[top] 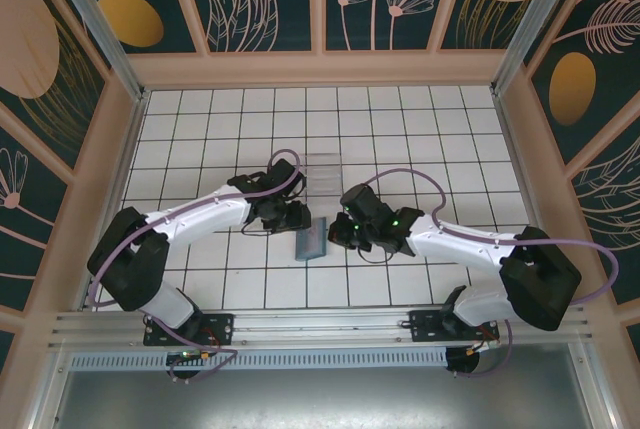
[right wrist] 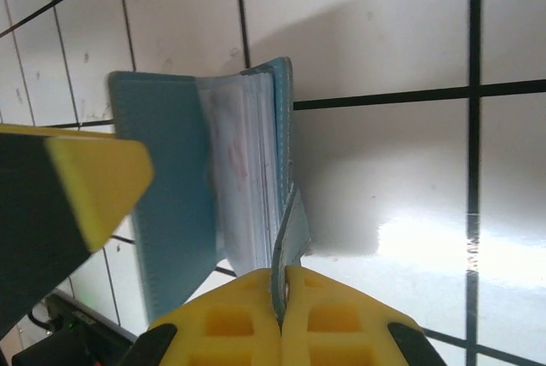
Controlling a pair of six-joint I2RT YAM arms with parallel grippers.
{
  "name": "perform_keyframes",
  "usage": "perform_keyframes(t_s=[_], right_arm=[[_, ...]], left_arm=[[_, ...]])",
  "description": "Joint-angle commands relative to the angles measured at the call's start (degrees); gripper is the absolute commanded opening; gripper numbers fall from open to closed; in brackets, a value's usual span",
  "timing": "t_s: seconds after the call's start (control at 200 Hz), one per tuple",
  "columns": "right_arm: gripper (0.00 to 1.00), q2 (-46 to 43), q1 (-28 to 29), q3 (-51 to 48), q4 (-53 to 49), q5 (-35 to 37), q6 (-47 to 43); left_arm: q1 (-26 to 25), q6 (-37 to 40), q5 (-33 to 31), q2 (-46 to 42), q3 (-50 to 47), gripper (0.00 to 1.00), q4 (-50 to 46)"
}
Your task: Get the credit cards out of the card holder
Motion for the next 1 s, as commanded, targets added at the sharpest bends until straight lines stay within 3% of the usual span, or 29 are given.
perform_keyframes(t_s=[0.0,0.58,0.996], right_arm=[[0.00,-0.7,-1.3,-2.0,-2.8,2.4,-0.4],[0.00,2.4,-4.9,-3.3,-11.6,7.7,-5.5],[0.00,-0.5,-4.4,-5.5,-13.4,6.1,-3.8]], left_arm=[[-0.3,-0.3,-2.7,-1.6,-0.5,0.44,-3.0],[-0.2,-0.1,-7.8,0.9,-6.7,0.38,-3.5],[-0.3,-0.6,-2.6,1.9,-11.7,0.36,4.2]])
